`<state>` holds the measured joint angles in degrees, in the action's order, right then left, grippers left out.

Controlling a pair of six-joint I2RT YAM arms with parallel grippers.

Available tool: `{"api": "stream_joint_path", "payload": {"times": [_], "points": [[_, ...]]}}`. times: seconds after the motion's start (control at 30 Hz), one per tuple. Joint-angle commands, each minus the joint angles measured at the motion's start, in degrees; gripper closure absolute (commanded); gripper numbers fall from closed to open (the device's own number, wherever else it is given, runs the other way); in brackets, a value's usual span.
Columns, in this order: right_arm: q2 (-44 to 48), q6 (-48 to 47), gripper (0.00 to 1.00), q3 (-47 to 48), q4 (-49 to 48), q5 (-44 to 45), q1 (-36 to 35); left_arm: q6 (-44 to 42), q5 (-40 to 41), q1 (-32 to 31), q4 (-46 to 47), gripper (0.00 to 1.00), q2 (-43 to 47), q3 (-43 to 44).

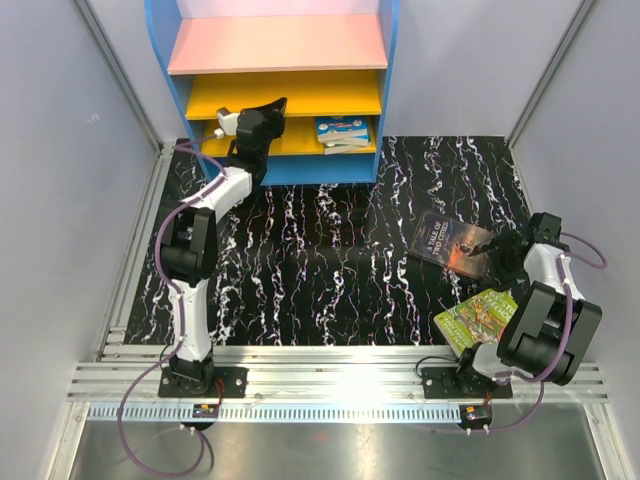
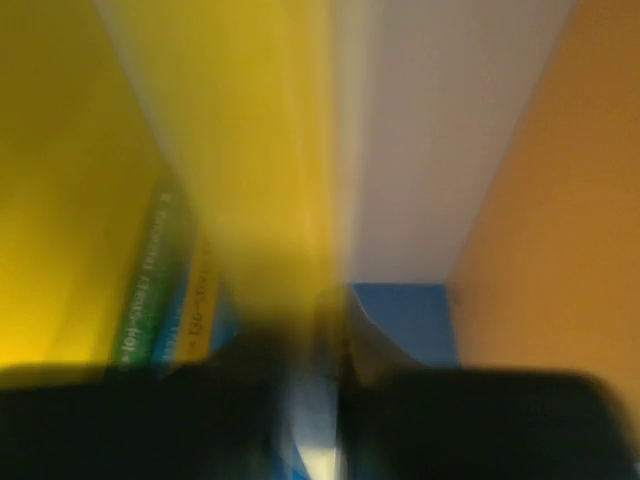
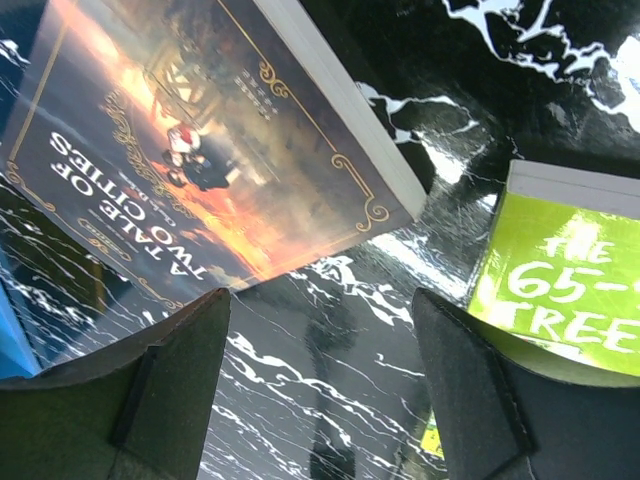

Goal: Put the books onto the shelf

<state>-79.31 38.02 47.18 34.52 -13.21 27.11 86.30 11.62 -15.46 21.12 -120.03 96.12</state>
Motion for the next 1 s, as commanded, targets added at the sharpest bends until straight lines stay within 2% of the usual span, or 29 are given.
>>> {"api": "stream_joint_path", "payload": {"times": [0.0, 0.13, 0.23, 0.53, 0.67, 0.97], "points": [[1.88, -2.6, 0.2, 1.25, 2.04, -0.59, -0.22, -0.96, -0.98, 0.61, -1.34, 1.0, -1.09, 0.48], [2.4, -2.07, 0.21, 0.99, 2.04, -0.94, -0.22, -0.08, -8.51, 1.4, -1.53, 1.0, -0.38, -0.4], [2.4, -1.55, 0.22, 0.63, 1.95, -1.29, -0.22, -0.25, -10.82, 1.66, -0.38, 1.0, 1.98, -4.78], [4.42, -0.58, 0.24, -1.74, 1.16, -1.03, -0.31, -4.12, -16.89, 1.23, 0.24, 1.0, 17.62, -20.52], [5.83, 0.3, 0.25, -2.88, 1.16, -1.64, -0.83, -6.4, -15.14, -0.17, -2.65, 1.0, 26.06, -27.2], [8.64, 1.27, 0.26, -3.14, 1.86, -1.73, -4.26, -12.03, -6.17, -7.99, -17.41, 1.0, 41.08, -28.53]]}}
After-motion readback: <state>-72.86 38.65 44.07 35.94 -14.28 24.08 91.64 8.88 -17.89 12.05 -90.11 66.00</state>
